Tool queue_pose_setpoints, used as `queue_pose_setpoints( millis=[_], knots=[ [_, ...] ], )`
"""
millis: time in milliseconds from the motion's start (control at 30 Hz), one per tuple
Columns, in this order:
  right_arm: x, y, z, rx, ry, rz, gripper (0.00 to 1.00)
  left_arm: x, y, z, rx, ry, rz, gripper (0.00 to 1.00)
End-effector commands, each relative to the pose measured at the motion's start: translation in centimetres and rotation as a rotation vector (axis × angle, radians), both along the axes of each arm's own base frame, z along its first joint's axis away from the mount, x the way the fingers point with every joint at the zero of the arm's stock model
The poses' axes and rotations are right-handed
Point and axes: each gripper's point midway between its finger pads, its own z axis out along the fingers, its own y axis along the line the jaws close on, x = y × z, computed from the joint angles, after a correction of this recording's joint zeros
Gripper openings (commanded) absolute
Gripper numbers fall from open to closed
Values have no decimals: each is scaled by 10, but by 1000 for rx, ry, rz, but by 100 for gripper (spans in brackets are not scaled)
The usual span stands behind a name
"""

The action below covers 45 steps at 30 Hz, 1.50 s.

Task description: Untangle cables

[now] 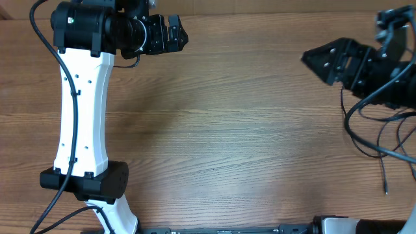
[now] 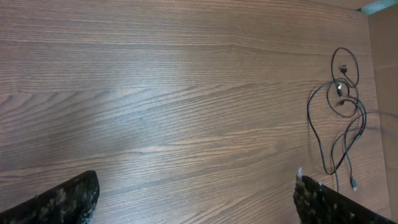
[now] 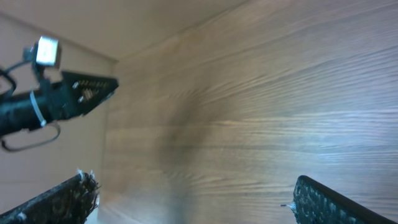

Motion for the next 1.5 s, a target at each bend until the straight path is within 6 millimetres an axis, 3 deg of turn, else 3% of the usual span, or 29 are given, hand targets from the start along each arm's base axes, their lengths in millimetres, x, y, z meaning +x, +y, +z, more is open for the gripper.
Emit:
queue_pose_setpoints(
  millis=[0, 167, 333, 500, 800, 933, 1133, 1467],
  knots=[
    [1, 4, 0, 0, 10, -6, 100, 1, -3, 2, 11, -19, -17, 99],
    [-1, 6, 2, -29, -27, 43, 100, 1, -3, 2, 11, -19, -17, 100],
    [-21, 27, 13, -105, -172, 246, 100, 1, -3, 2, 11, -19, -17, 100],
    [-33, 39, 14, -164, -224, 328, 100, 1, -3, 2, 11, -19, -17, 100],
    [-33, 2, 33, -366, -449, 121, 100, 1, -3, 2, 11, -19, -17, 100],
    [-27, -12, 29, -400, -605, 17, 100, 1, -3, 2, 11, -19, -17, 100],
    [-22, -29, -10, -425, -767, -116, 100, 1, -3, 2, 11, -19, -17, 100],
    [-26, -42, -120, -411, -932, -215, 100, 1, -3, 2, 11, -19, -17, 100]
  ],
)
